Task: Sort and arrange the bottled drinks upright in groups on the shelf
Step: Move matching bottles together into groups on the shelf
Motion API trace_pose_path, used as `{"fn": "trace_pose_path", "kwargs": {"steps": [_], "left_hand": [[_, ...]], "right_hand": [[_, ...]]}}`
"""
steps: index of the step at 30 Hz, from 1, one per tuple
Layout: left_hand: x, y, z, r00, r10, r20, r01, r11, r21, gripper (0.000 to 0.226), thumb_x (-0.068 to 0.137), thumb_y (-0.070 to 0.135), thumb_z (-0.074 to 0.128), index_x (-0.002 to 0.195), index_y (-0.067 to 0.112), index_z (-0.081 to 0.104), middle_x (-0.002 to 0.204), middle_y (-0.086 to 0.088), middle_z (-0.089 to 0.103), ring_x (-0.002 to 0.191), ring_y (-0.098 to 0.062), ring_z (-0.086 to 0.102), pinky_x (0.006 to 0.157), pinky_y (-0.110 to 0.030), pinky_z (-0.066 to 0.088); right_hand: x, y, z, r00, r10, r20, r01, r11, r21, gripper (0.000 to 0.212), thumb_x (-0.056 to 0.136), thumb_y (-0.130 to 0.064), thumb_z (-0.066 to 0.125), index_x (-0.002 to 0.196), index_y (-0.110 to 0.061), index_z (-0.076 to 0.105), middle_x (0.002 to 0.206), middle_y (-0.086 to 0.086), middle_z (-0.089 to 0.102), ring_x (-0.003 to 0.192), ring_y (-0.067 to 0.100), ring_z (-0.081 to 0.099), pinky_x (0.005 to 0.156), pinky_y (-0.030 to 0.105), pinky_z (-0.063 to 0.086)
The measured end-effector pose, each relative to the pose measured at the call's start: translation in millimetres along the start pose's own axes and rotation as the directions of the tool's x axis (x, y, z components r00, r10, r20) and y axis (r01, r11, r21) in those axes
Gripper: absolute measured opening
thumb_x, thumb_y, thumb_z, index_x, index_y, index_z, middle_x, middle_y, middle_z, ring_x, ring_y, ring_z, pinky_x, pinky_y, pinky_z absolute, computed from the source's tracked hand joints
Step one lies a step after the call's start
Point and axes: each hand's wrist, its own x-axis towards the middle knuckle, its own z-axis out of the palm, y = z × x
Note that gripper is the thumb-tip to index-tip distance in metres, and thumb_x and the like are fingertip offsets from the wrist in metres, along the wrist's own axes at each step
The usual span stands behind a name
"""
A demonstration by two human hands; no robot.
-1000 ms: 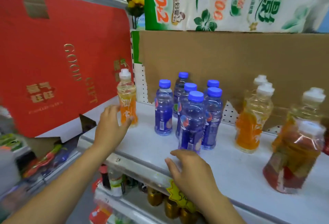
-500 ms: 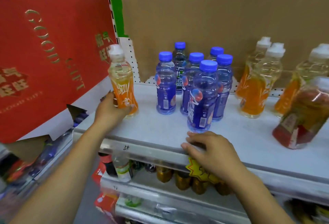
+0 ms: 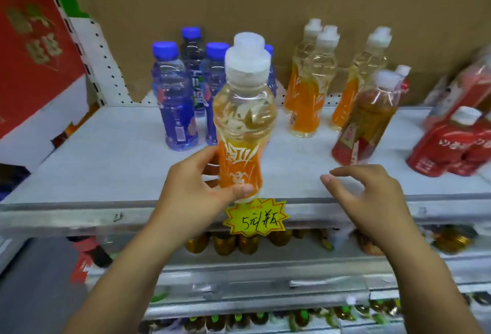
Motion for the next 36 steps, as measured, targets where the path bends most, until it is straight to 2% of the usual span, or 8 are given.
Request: {"fn": "trace_pose_path", "kwargs": {"steps": [3, 8, 15, 20, 25, 29, 32, 36], "left_hand": [[16, 6, 45, 0.993, 0.075, 0.094, -0.074, 0.997, -0.008, 0.050, 0.064, 0.030, 0.093, 0.109, 0.030, 0.071, 0.095, 0.019, 0.074, 0.094, 0.002, 0.068, 0.085, -0.029, 0.059], [61, 19, 105, 0.984, 0.149, 0.096, -0.159, 0.983, 0.095, 0.052, 0.062, 0.045, 0.087, 0.109, 0.031, 0.069, 0.098, 0.012, 0.076, 0.091, -0.009, 0.070, 0.084, -0.038, 0.058], [101, 26, 138, 0.996, 0.062, 0.061, -0.073, 0.976, 0.206, 0.038, 0.079, 0.038, 0.079, 0.113, 0.022, 0.069, 0.112, -0.004, 0.075, 0.103, -0.026, 0.069, 0.085, -0.035, 0.054], [116, 25, 147, 0.993, 0.042, 0.113, -0.073, 0.956, 0.283, 0.050, 0.087, 0.044, 0.071, 0.130, 0.023, 0.057, 0.126, -0.005, 0.069, 0.114, -0.030, 0.065, 0.091, -0.037, 0.051], [94, 31, 147, 0.973, -0.077, 0.219, -0.049, 0.854, 0.518, 0.065, 0.087, 0.062, 0.061, 0.137, 0.021, 0.050, 0.132, -0.010, 0.064, 0.117, -0.036, 0.061, 0.085, -0.038, 0.047], [37, 51, 153, 0.982, -0.009, 0.189, -0.095, 0.839, 0.536, 0.072, 0.087, 0.064, 0.060, 0.144, 0.021, 0.047, 0.141, -0.009, 0.058, 0.127, -0.033, 0.054, 0.098, -0.040, 0.045], [-10, 70, 179, 0.978, 0.158, 0.133, -0.202, 0.865, 0.460, 0.069, 0.087, 0.061, 0.062, 0.142, 0.021, 0.054, 0.145, -0.005, 0.054, 0.134, -0.025, 0.047, 0.108, -0.038, 0.039], [-38, 93, 258, 0.955, 0.261, 0.142, -0.295, 0.887, 0.354, 0.052, 0.091, 0.052, 0.062, 0.133, 0.020, 0.064, 0.142, -0.001, 0.057, 0.135, -0.020, 0.045, 0.112, -0.039, 0.038]], "right_hand": [[-9, 30, -10, 0.998, 0.068, -0.003, -0.068, 0.992, -0.106, 0.042, 0.083, -0.056, 0.069, 0.108, -0.022, 0.077, 0.115, -0.004, 0.070, 0.123, 0.019, 0.053, 0.100, 0.034, 0.042], [-18, 65, -15, 0.989, 0.121, -0.082, -0.132, 0.981, -0.142, 0.038, 0.084, -0.050, 0.073, 0.101, -0.017, 0.078, 0.110, 0.000, 0.074, 0.112, 0.026, 0.062, 0.097, 0.041, 0.049], [-24, 74, -5, 0.991, 0.083, -0.100, -0.099, 0.980, -0.170, 0.038, 0.092, -0.046, 0.068, 0.111, -0.014, 0.077, 0.118, 0.004, 0.072, 0.112, 0.026, 0.060, 0.101, 0.039, 0.043], [-26, 79, 3, 0.989, 0.068, -0.133, -0.090, 0.981, -0.171, 0.046, 0.093, -0.054, 0.054, 0.110, -0.016, 0.074, 0.117, 0.001, 0.068, 0.112, 0.024, 0.059, 0.114, 0.042, 0.034], [-28, 82, -3, 0.997, 0.023, -0.074, -0.032, 0.993, -0.110, 0.051, 0.096, -0.056, 0.049, 0.119, -0.016, 0.069, 0.125, 0.001, 0.065, 0.121, 0.023, 0.055, 0.118, 0.041, 0.031], [-37, 101, -27, 0.981, 0.012, -0.191, -0.005, 0.999, 0.037, 0.046, 0.094, -0.042, 0.067, 0.131, -0.013, 0.064, 0.137, 0.001, 0.058, 0.133, 0.017, 0.046, 0.115, 0.030, 0.035], [-46, 134, -60, 0.949, 0.032, -0.314, -0.012, 0.998, 0.067, 0.044, 0.093, -0.037, 0.070, 0.129, -0.012, 0.065, 0.136, 0.002, 0.058, 0.132, 0.017, 0.047, 0.112, 0.022, 0.034], [-56, 206, -119, 0.953, 0.128, -0.276, -0.119, 0.992, 0.049, 0.043, 0.095, -0.033, 0.068, 0.133, -0.015, 0.062, 0.141, 0.001, 0.056, 0.136, 0.019, 0.044, 0.115, 0.035, 0.038]]}}
